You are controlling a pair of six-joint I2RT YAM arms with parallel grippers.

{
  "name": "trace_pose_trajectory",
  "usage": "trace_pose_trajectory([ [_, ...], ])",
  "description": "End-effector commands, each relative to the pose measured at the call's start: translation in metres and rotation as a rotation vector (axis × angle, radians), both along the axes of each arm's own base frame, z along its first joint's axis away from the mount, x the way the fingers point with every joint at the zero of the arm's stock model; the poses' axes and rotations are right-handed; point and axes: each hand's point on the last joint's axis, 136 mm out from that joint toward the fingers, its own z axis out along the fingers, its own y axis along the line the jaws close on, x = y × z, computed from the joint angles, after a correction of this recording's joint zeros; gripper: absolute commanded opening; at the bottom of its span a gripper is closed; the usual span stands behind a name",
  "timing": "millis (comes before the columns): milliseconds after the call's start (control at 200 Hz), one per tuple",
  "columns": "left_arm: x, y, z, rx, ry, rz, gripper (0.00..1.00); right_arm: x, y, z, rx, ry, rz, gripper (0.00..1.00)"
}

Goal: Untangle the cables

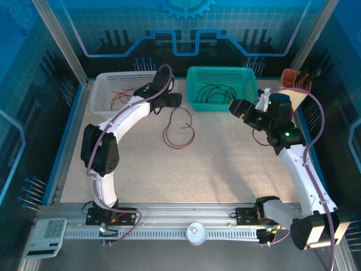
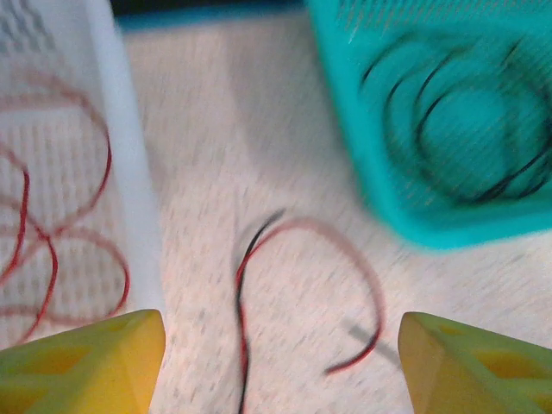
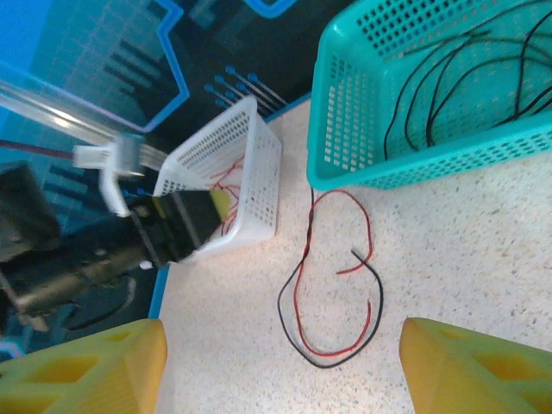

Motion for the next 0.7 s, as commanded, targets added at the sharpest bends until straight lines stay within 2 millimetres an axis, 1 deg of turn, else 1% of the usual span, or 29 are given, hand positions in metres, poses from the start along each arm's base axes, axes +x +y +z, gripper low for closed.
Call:
trace_pose_trajectory([
  [0,-0.017,0.015,-0.021,0.055,0.035,0.013,0.71,0.006,0.012,-0.006,-0.031,-0.018,0.027,0.72],
  [155,-0.044,0.023,-0.067,0.060,0.125,0.019,0.70,0.009,0.026,-0.021,-0.056,0.006,0.060,0.72],
  [220,-0.049,0.023,-0.080,0.061,0.150,0.016,0.69,0.010,0.031,-0.026,-0.058,0.018,0.070,0.72],
  [270,-0.050,0.022,-0.089,0.061,0.168,0.011,0.65,0.011,0.034,-0.029,-0.059,0.024,0.078,0.71],
  [315,-0.050,0.022,-0.095,0.066,0.183,0.013,0.64,0.011,0.038,-0.032,-0.061,0.028,0.086,0.71],
  [395,-0.048,0.022,-0.104,0.069,0.197,0.012,0.60,0.011,0.041,-0.034,-0.065,0.031,0.094,0.71],
  [490,-0.045,0.020,-0.108,0.069,0.203,0.005,0.54,0.011,0.045,-0.035,-0.071,0.033,0.102,0.70],
  [615,-0.043,0.017,-0.114,0.061,0.217,-0.001,0.54,0.011,0.047,-0.036,-0.073,0.033,0.108,0.70],
  [695,-0.044,0.015,-0.116,0.049,0.221,-0.010,0.56,0.011,0.047,-0.036,-0.073,0.033,0.106,0.70],
])
